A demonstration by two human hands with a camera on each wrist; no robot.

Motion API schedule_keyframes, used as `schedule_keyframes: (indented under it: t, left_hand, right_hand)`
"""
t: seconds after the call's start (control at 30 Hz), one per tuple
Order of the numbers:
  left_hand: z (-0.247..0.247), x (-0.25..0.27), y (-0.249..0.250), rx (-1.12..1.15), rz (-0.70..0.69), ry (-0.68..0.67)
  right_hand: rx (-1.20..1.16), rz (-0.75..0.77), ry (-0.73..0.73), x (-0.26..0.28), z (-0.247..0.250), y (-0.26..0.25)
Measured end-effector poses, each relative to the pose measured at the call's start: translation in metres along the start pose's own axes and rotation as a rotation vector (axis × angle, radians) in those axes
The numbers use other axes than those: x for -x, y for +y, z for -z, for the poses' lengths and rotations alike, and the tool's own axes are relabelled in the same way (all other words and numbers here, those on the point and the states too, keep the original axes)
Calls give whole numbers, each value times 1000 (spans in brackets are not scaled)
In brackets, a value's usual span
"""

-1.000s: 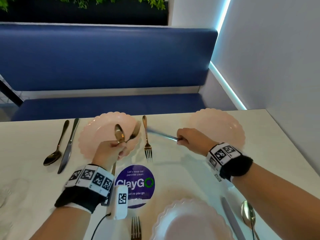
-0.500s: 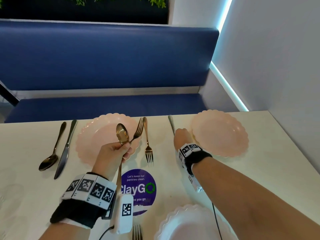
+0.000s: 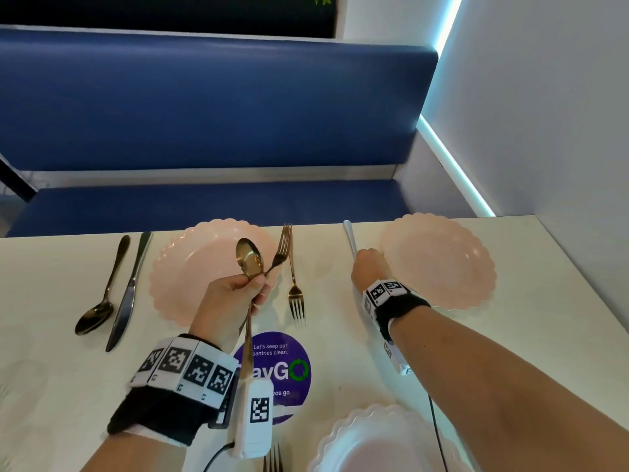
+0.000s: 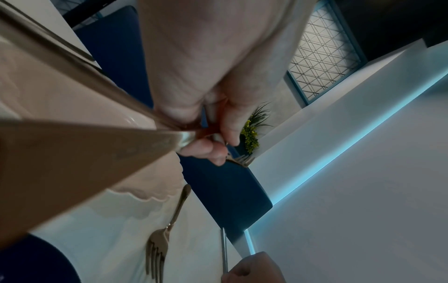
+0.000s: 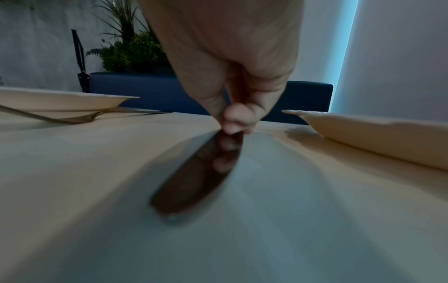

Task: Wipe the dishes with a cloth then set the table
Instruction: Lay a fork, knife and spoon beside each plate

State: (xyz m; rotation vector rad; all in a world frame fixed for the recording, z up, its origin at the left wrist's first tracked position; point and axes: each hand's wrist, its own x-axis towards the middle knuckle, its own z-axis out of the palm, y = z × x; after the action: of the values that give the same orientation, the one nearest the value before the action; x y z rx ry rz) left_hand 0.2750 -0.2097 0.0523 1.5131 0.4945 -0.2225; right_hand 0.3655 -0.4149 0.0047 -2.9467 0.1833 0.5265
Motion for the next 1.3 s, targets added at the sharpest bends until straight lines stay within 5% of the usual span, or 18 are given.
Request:
schedule_keyframes:
  t: [0.27,0.7,0.8,0.87,0.93,1.03,1.3]
  left_hand:
    - [-14,-7,-1,65,17,-49]
    - [-22,-6,-1,66,27,-107]
    - [-24,-4,0,-6,-47,-62]
    - [-25,-5,-1,-107,-106,-26]
    - [-27,-7,-2,-183,-142,23]
    - [-32,-6,-2,-304,-201,72]
    - [-33,5,-6,-476,-153,-115]
  right_hand:
    - [-179,-43,84,3,9,7]
    - [6,25,62,-6,8,9]
    - [-139,86,194,0,22,1]
    - [-319,266,369,15,38,-11]
    - [-388,606,431,39,52,-26]
    - [-136,1025,164,68,51,-44]
    - [192,1052,52,70,34,-41]
